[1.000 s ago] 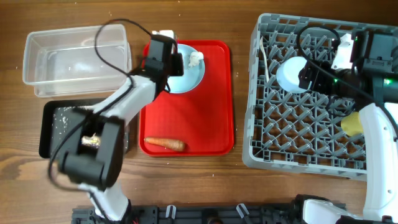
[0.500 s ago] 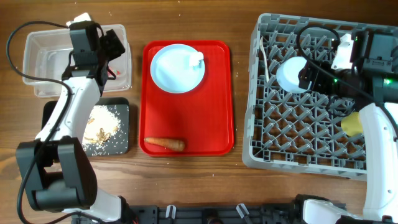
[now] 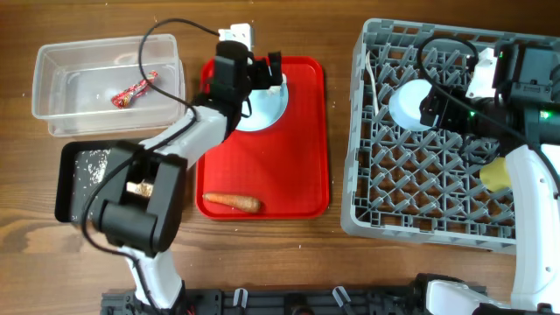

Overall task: Sort waste into correct bins and load items into the dishwasher rack
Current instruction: 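Pick the white tissue off the plate and drop it in the bin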

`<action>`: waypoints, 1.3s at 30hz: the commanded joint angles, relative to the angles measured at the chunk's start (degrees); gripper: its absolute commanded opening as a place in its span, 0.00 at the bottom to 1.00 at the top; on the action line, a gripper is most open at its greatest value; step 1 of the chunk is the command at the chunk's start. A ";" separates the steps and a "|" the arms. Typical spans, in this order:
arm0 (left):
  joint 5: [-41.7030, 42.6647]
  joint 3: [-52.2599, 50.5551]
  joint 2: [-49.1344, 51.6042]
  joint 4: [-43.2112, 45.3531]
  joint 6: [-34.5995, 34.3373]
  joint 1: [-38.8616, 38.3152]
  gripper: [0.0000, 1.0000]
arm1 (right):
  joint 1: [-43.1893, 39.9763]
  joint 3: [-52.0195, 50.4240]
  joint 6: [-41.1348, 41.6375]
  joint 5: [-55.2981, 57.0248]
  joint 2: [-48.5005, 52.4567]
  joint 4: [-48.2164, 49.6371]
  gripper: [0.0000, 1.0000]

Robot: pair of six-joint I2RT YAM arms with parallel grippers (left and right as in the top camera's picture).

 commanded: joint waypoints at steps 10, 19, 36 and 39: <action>0.22 0.59 10.23 4.28 -0.02 -2.34 0.99 | -0.09 0.07 -1.03 -0.96 -0.63 0.11 0.93; 0.24 0.59 10.60 -1.25 -0.04 -3.02 0.20 | -0.09 0.07 -1.01 -0.96 -0.63 0.02 0.94; 0.24 0.59 -25.09 -45.22 -0.04 22.08 0.11 | -0.09 0.07 -1.01 -2.49 1.27 -0.13 0.94; 0.22 0.59 -23.23 -44.19 -0.02 27.61 0.21 | -0.09 0.07 -0.98 -2.51 1.33 -0.37 0.93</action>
